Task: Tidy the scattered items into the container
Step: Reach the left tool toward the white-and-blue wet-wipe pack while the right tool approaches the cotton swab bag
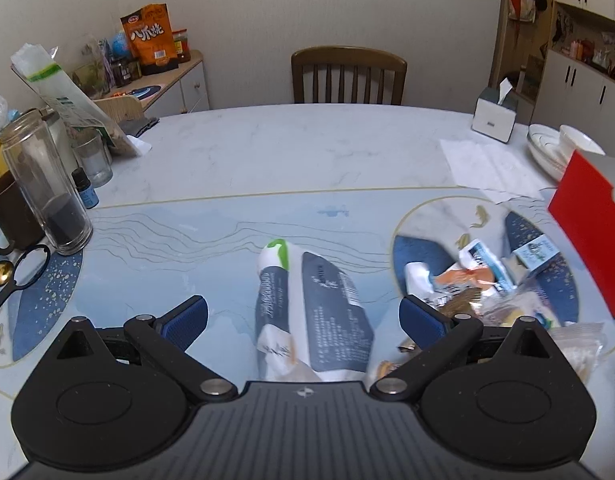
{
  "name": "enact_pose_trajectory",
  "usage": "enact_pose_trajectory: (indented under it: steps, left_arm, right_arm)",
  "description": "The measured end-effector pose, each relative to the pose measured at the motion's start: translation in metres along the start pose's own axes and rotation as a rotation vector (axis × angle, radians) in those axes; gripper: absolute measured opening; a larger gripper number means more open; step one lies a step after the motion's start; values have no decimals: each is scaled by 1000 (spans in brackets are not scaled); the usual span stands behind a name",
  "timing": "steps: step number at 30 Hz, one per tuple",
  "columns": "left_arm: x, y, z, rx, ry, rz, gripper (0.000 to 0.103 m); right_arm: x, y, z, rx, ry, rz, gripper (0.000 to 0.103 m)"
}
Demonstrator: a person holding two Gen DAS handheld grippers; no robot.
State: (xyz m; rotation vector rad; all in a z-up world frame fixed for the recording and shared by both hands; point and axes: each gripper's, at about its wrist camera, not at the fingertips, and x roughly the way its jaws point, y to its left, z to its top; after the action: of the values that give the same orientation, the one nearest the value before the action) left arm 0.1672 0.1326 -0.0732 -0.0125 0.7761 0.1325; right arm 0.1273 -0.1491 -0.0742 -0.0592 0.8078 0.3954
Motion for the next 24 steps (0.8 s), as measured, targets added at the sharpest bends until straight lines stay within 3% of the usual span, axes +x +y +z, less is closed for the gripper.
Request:
enact_pose_trajectory:
  steps: [20,24]
  left_arm:
    - [39,22,4,14,72,-52,102]
    - [46,21,3,23,92,-70,98]
  right_arm:
    - [49,25,12,96,141,-9,87]
    - [55,27,17,109,171,-21,86]
